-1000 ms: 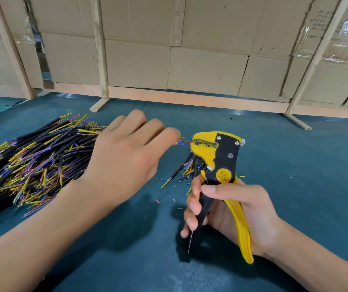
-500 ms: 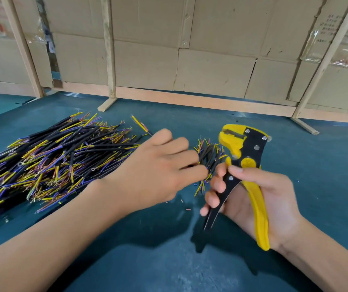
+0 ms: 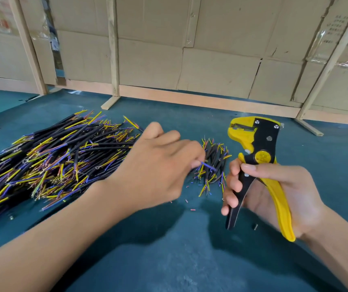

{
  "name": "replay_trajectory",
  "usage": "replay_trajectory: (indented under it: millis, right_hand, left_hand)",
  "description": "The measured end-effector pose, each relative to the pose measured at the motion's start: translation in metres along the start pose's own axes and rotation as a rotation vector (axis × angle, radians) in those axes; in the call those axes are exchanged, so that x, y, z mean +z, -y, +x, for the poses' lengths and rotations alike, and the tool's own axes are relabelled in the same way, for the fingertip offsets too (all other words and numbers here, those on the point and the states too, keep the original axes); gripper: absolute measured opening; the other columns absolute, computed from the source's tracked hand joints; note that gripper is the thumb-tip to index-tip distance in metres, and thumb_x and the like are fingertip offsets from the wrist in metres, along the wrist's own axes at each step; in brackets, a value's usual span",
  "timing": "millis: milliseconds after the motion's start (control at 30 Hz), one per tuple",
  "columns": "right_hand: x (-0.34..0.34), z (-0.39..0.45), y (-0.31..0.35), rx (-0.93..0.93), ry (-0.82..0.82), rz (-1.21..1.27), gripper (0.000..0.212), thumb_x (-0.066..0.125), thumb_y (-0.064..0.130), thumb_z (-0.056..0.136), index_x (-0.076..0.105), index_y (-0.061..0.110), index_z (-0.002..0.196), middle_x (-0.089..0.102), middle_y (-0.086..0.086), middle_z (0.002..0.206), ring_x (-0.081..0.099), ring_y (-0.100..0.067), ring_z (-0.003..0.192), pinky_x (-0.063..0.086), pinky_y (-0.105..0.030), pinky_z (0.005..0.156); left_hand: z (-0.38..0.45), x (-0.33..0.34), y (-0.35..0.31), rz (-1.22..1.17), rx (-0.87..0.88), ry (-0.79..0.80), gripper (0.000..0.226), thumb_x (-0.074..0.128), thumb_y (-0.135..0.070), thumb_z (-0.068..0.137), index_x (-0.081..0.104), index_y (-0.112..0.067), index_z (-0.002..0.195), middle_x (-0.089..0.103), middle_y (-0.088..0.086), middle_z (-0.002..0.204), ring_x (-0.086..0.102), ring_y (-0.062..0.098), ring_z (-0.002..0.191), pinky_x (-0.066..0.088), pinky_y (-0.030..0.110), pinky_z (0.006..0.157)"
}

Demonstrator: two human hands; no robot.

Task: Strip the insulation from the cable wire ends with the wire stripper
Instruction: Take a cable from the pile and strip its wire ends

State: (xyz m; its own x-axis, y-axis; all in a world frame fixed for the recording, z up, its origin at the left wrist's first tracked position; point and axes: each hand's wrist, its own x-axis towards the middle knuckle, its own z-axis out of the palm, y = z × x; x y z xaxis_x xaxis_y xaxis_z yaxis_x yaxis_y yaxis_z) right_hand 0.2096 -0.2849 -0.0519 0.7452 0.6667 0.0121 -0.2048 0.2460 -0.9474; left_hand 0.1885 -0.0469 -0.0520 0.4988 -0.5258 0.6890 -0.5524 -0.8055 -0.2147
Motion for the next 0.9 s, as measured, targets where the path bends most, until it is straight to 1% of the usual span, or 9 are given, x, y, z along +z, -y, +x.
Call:
replay_trajectory:
  millis: [67,167,267,367,500,567,667,767,900]
  right_hand:
    - [0.001,0.000,-0.001,0.016,0.040,-0.007,0.029,0.081,0.024,0.075,0.063,0.004,0.088,0.055,-0.014,0.074,0.057,-0.035,0.065,0.054,-0.052,0.070]
    - [0.003,0.001,-0.008,0.055,0.081,-0.019,0.029,0.080,0.021,0.078,0.063,0.002,0.090,0.056,-0.017,0.075,0.058,-0.035,0.065,0.053,-0.055,0.071]
    - [0.005,0.002,-0.014,0.085,0.112,-0.026,0.027,0.080,0.021,0.079,0.063,0.003,0.090,0.058,-0.017,0.076,0.058,-0.035,0.066,0.053,-0.056,0.073]
    - [0.003,0.003,-0.016,0.091,0.161,0.005,0.022,0.076,0.019,0.084,0.063,0.003,0.093,0.059,-0.017,0.076,0.059,-0.034,0.067,0.053,-0.055,0.074]
    - [0.000,0.002,-0.019,0.091,0.225,0.058,0.019,0.070,0.016,0.088,0.062,0.001,0.096,0.058,-0.018,0.077,0.059,-0.034,0.069,0.052,-0.056,0.077]
    - [0.000,0.002,-0.022,0.086,0.250,0.073,0.019,0.068,0.016,0.088,0.061,0.001,0.097,0.058,-0.018,0.077,0.060,-0.034,0.070,0.051,-0.056,0.078]
    - [0.001,0.003,-0.024,0.081,0.263,0.093,0.018,0.067,0.015,0.089,0.060,0.001,0.097,0.058,-0.018,0.077,0.060,-0.034,0.070,0.051,-0.056,0.078]
    - [0.000,0.003,-0.025,0.081,0.261,0.100,0.018,0.067,0.014,0.089,0.060,0.001,0.097,0.058,-0.018,0.077,0.060,-0.034,0.070,0.051,-0.056,0.078]
    - [0.001,0.003,-0.026,0.076,0.248,0.099,0.018,0.068,0.015,0.088,0.060,0.001,0.096,0.058,-0.018,0.076,0.060,-0.034,0.069,0.051,-0.055,0.077]
  left_hand:
    - [0.000,-0.002,0.010,0.030,-0.060,-0.053,0.014,0.053,-0.014,0.097,0.067,-0.014,0.092,0.062,-0.005,0.074,0.049,0.027,0.064,0.037,0.042,0.067]
    - [0.000,-0.004,0.016,0.035,-0.100,-0.112,0.014,0.054,-0.014,0.098,0.067,-0.011,0.094,0.057,-0.005,0.071,0.051,0.028,0.061,0.037,0.043,0.065]
    - [0.001,-0.005,0.017,0.040,-0.111,-0.132,0.017,0.050,-0.015,0.100,0.066,-0.010,0.096,0.059,-0.003,0.073,0.051,0.029,0.061,0.036,0.042,0.065]
    - [0.000,-0.004,0.017,0.075,-0.116,-0.143,0.019,0.049,-0.013,0.101,0.067,-0.009,0.096,0.060,-0.001,0.073,0.050,0.030,0.060,0.034,0.042,0.065]
    - [0.000,-0.002,0.015,0.114,-0.132,-0.153,0.021,0.048,-0.013,0.102,0.068,-0.009,0.098,0.060,0.002,0.074,0.052,0.031,0.061,0.038,0.044,0.063]
    - [0.000,-0.002,0.013,0.128,-0.142,-0.165,0.021,0.049,-0.013,0.102,0.069,-0.009,0.097,0.060,0.002,0.073,0.051,0.032,0.061,0.038,0.043,0.063]
    - [0.000,-0.001,0.012,0.140,-0.133,-0.168,0.018,0.051,-0.011,0.100,0.069,-0.010,0.097,0.057,0.003,0.071,0.048,0.032,0.060,0.037,0.042,0.063]
    - [-0.001,0.001,0.011,0.160,-0.099,-0.153,0.012,0.058,-0.007,0.094,0.068,-0.012,0.098,0.055,0.002,0.071,0.047,0.031,0.061,0.035,0.040,0.063]
    - [0.000,0.003,0.007,0.159,-0.101,-0.146,0.012,0.058,-0.006,0.094,0.068,-0.012,0.097,0.053,0.001,0.071,0.045,0.030,0.061,0.034,0.040,0.064]
